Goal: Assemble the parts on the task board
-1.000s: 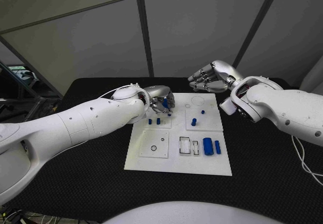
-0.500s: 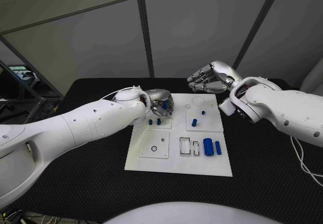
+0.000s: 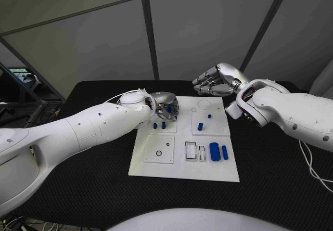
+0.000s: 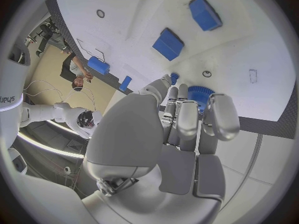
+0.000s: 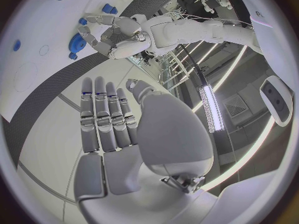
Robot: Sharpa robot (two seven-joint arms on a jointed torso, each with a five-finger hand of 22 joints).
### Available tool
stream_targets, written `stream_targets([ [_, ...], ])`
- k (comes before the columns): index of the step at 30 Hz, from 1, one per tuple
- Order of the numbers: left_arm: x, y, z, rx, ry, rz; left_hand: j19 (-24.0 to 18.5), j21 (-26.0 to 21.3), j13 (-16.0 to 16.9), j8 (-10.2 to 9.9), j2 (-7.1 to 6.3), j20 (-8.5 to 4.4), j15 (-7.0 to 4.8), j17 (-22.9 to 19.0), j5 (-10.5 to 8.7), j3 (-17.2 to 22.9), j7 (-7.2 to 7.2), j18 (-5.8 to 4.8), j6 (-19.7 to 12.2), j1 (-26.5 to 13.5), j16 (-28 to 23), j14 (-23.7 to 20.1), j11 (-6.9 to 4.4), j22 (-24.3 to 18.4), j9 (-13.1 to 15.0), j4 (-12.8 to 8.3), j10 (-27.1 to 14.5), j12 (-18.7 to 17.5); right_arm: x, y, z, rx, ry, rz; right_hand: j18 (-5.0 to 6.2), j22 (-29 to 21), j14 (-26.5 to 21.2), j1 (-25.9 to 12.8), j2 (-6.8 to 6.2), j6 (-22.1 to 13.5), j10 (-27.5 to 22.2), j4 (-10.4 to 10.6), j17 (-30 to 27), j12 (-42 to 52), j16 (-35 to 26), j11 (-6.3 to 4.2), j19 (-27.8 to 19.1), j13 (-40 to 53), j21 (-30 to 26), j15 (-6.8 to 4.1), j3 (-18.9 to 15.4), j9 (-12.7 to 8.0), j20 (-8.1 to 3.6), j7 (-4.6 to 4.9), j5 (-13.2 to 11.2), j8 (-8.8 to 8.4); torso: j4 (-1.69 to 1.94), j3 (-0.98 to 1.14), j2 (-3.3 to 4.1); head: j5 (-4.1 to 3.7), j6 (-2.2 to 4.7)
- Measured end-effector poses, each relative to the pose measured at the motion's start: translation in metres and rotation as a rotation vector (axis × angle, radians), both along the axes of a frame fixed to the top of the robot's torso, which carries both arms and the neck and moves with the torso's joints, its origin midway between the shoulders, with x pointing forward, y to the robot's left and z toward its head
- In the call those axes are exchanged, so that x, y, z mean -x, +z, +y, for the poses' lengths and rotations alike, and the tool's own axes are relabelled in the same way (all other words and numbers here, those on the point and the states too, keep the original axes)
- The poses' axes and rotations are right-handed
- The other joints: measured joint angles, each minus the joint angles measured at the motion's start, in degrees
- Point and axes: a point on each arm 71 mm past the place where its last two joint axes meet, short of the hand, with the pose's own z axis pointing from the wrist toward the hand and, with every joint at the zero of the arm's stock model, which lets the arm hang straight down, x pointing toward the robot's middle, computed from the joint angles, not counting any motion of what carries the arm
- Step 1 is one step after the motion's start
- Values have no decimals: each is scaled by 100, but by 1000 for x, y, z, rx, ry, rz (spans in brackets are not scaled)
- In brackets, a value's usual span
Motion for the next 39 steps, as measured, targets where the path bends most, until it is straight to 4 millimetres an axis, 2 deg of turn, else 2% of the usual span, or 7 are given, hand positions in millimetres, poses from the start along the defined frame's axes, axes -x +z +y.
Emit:
stream_targets([
  [19,-1,-4,-4,-24,-2,18,0,55,-15,-28,30,0,0,-10,0,76,20,0,20,30,0,0,-1,-1,-27,-35,41,-21,0,0,0,0,1,0,0,1,0,0,0,0,0,0,0,0,0,0,0,0,0,0,0,0,0,0,0,0,-1,-2,-3,-9,6],
  [27,-1,-4,-4,-27,-1,21,0,55,-42,-113,30,0,0,-57,0,133,42,-1,-2,30,0,0,-1,-1,-69,-60,41,-56,1,0,0,0,3,0,1,2,0,0,0,0,0,0,0,0,0,0,0,0,0,0,0,0,0,0,0,0,1,-2,-3,4,29],
  [31,-2,-4,-4,-30,1,23,-1,100,-49,-113,32,0,21,-68,0,239,66,-1,22,32,0,20,24,-1,-84,-103,65,-86,1,0,0,0,3,0,0,2,0,0,0,0,0,0,0,0,0,0,0,0,0,0,0,0,0,0,0,0,0,-1,-3,2,42],
  [33,-2,-4,-4,-31,2,24,-1,129,-63,-113,100,0,21,-73,0,354,108,0,64,100,35,20,53,-1,-100,-151,97,-87,1,0,0,-1,3,0,0,-3,0,0,0,0,0,0,1,0,0,0,0,0,0,0,0,0,0,0,0,0,0,-1,-3,-7,49],
  [39,-2,-4,-4,-31,3,24,42,233,-91,-114,143,0,20,-72,0,621,133,-1,197,143,44,20,43,-2,-132,-279,272,-134,1,1,0,-1,3,0,0,-3,0,0,0,0,0,0,1,0,0,0,0,0,0,0,0,0,0,0,0,0,0,0,-7,-12,55],
])
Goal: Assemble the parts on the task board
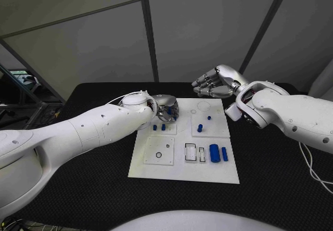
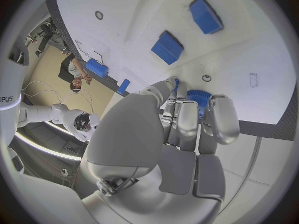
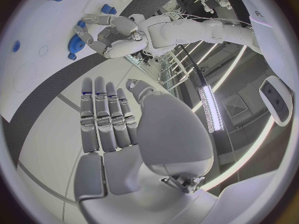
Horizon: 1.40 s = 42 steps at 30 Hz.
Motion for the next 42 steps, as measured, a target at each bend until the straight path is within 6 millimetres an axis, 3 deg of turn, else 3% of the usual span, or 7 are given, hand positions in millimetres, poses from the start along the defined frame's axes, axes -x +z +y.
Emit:
stream_targets([
  [7,2,0,3,14,1,-8,20,67,-16,-39,-28,-20,0,-27,26,220,-12,0,153,-28,23,0,-22,0,-44,-126,179,-90,0,0,-1,0,-1,0,0,0,0,0,0,0,0,0,0,0,0,0,0,0,0,0,0,0,0,0,0,0,3,-2,0,9,10],
  [17,10,11,11,82,3,-1,20,43,-30,-114,-140,-20,0,-99,26,253,0,0,182,-201,23,0,-32,0,-89,-95,192,-217,0,0,-5,3,-9,0,0,1,0,0,0,0,0,0,0,0,0,0,0,0,0,0,0,0,0,0,0,0,12,-12,0,41,31],
  [42,15,20,58,88,62,3,20,22,-29,-134,-182,-20,0,-153,24,268,-21,0,243,-333,23,0,-13,-1,-106,-79,251,-255,-3,-1,-10,8,-23,1,0,-4,0,0,0,0,0,1,-5,0,0,0,0,0,0,0,31,0,0,0,0,0,14,-9,5,64,49],
])
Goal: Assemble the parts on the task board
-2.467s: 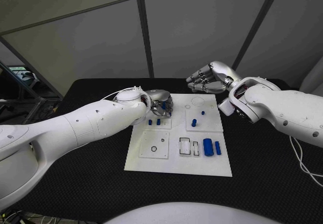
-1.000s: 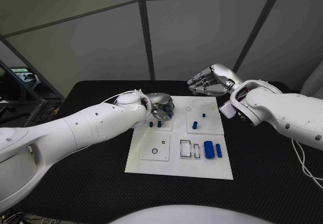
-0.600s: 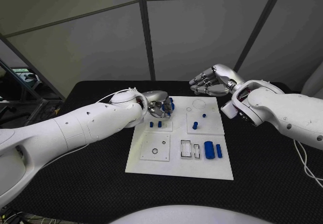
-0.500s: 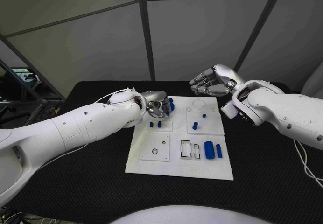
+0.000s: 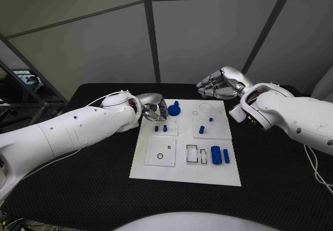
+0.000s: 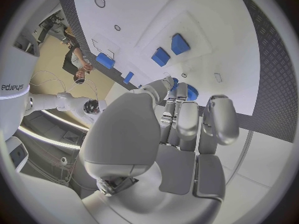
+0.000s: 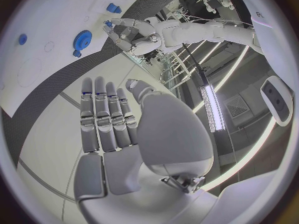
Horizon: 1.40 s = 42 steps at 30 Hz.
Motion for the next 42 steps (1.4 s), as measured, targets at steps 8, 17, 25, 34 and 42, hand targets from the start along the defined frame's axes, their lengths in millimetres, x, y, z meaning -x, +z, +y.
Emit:
stream_targets([
  [8,-1,2,5,1,15,-4,0,0,0,0,0,0,0,-11,0,0,0,0,0,0,0,0,-21,0,0,0,21,0,0,0,-1,1,-2,0,0,1,0,0,0,0,0,0,0,0,0,0,0,0,0,0,0,0,0,0,0,0,-13,5,2,3,1],
  [17,-5,1,12,-6,39,-3,0,0,1,0,0,0,0,-13,-1,0,-20,0,20,0,0,0,-21,0,-5,0,20,-27,-1,0,0,0,-1,1,0,1,0,0,0,0,0,0,1,0,0,0,0,0,0,0,0,0,0,0,0,0,-13,8,3,-17,-18],
  [25,-7,-1,10,-15,43,11,0,0,1,0,0,0,0,-39,-1,-1,-20,-1,20,0,0,0,-20,0,-5,0,20,-28,-1,0,2,0,1,1,0,2,0,0,0,0,0,-1,1,0,0,0,0,0,0,0,0,0,0,0,0,0,-13,9,2,7,-36],
  [34,-8,-4,7,-23,42,27,0,0,1,0,0,0,0,-50,-1,-1,-20,0,20,0,0,0,-20,0,-5,0,20,-28,-1,0,2,-1,2,1,0,2,0,0,0,0,0,-1,1,0,0,0,0,0,0,0,-1,0,0,0,0,0,-13,7,0,5,-20],
  [42,-8,-7,4,-27,38,40,0,0,2,0,24,0,0,-86,-1,-1,-20,0,20,-23,0,0,-19,0,-11,0,19,-27,0,0,3,-1,4,1,0,2,0,0,0,0,0,-1,1,0,0,0,0,0,0,0,-1,0,0,0,0,0,-13,8,-1,7,-41],
])
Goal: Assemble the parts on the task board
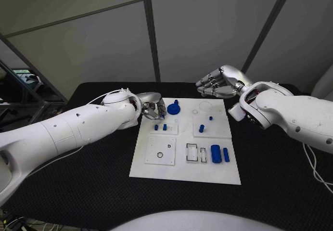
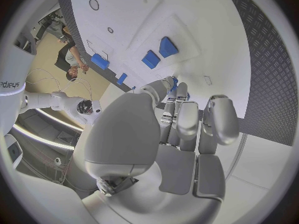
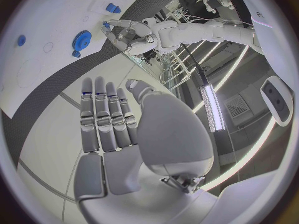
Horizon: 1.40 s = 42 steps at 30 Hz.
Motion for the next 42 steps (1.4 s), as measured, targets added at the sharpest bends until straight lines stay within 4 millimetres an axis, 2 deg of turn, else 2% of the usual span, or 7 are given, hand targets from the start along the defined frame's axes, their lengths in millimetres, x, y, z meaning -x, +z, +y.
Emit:
stream_targets([
  [24,-2,-5,-2,-18,3,34,0,-22,0,-2,-1,0,0,-18,0,0,-21,0,20,1,0,0,0,0,-6,0,40,0,0,0,1,-1,3,0,0,1,0,0,0,0,0,0,0,0,0,0,0,0,0,0,0,0,0,0,0,0,0,-1,-1,18,-6],
  [27,-2,-6,-3,-20,2,38,0,-67,1,-86,-42,0,0,8,0,0,-8,0,1,-40,0,0,0,0,-37,0,41,-39,0,0,1,-1,3,0,0,0,0,0,0,0,0,0,0,0,0,0,0,0,0,0,0,0,0,0,0,0,0,-1,-1,23,-6],
  [33,-3,-7,-2,-25,4,45,0,-67,23,-373,-59,0,0,-56,0,-19,-17,0,-437,-119,0,0,-44,0,-182,16,84,-87,0,0,1,-1,4,0,0,1,0,0,0,0,0,0,0,0,0,0,0,0,0,0,0,0,0,0,0,0,0,-1,-1,19,1],
  [42,-3,-8,1,-33,17,50,0,-111,37,-548,-76,0,-3,-56,0,-88,1,0,-761,-136,0,3,-54,0,-313,7,92,-152,0,0,1,0,5,2,0,-26,0,0,0,-20,-32,0,-18,0,-49,32,0,-10,-64,0,0,0,0,20,0,0,0,0,-1,12,15],
])
